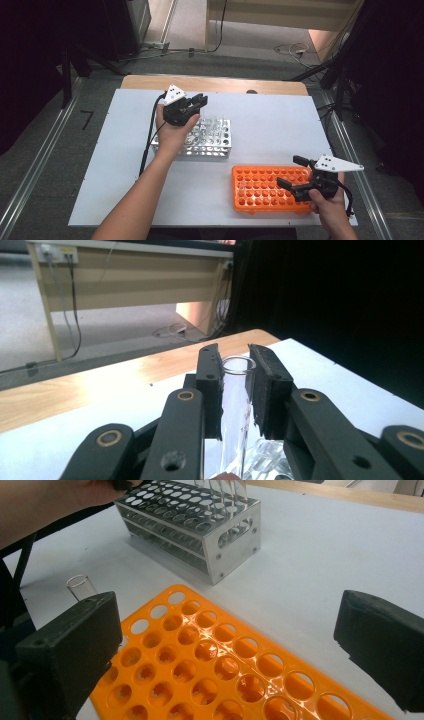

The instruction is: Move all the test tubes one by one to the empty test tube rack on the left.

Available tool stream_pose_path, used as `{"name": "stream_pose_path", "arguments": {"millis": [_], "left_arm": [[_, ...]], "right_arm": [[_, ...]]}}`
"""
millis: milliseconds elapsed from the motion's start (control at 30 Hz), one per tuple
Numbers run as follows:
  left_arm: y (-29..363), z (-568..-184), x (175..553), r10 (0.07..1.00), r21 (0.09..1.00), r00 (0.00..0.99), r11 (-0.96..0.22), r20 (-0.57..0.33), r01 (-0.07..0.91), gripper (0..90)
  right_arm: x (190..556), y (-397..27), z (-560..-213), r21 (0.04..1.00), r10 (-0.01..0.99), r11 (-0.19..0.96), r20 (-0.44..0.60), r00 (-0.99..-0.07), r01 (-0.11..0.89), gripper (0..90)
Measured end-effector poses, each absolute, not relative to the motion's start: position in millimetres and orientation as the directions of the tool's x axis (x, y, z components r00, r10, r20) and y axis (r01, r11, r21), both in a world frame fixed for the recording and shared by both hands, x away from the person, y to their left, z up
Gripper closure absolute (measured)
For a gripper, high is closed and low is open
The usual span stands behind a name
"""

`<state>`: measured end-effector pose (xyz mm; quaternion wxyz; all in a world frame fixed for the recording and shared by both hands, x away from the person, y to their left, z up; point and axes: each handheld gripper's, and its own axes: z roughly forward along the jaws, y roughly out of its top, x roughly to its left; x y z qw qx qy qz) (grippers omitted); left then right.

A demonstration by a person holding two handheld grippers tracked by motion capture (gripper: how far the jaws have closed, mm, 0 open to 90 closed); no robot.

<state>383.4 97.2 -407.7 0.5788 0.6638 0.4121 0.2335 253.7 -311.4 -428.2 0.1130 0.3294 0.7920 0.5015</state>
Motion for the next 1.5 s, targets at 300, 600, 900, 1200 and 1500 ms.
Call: {"name": "stream_pose_path", "arguments": {"millis": [300,600,900,1200,1500], "left_arm": [[94.7,-413.6,391.1,0.833,0.952,0.526,0.006,-0.174,0.306,75.5],[90.5,-418.6,391.3,0.83,0.934,0.533,-0.043,-0.164,0.355,75.3],[90.3,-422.8,387.3,0.831,0.922,0.536,-0.08,-0.148,0.378,75.1],[90.8,-429.3,384.9,0.823,0.911,0.547,-0.098,-0.153,0.401,73.9],[88.7,-432.5,381.8,0.82,0.902,0.553,-0.118,-0.147,0.415,73.2]], "right_arm": [[253.7,-312.8,-427.8,0.87,0.637,0.275,0.152,-0.755,0.408,0.0],[253.4,-312.9,-427.2,0.871,0.636,0.274,0.153,-0.757,0.407,0.0],[253.5,-312.8,-427.1,0.871,0.637,0.274,0.152,-0.755,0.407,0.0],[253.3,-312.0,-427.3,0.87,0.635,0.278,0.152,-0.757,0.408,0.0],[253.3,-310.9,-427.8,0.868,0.636,0.281,0.151,-0.757,0.409,0.0]]}}
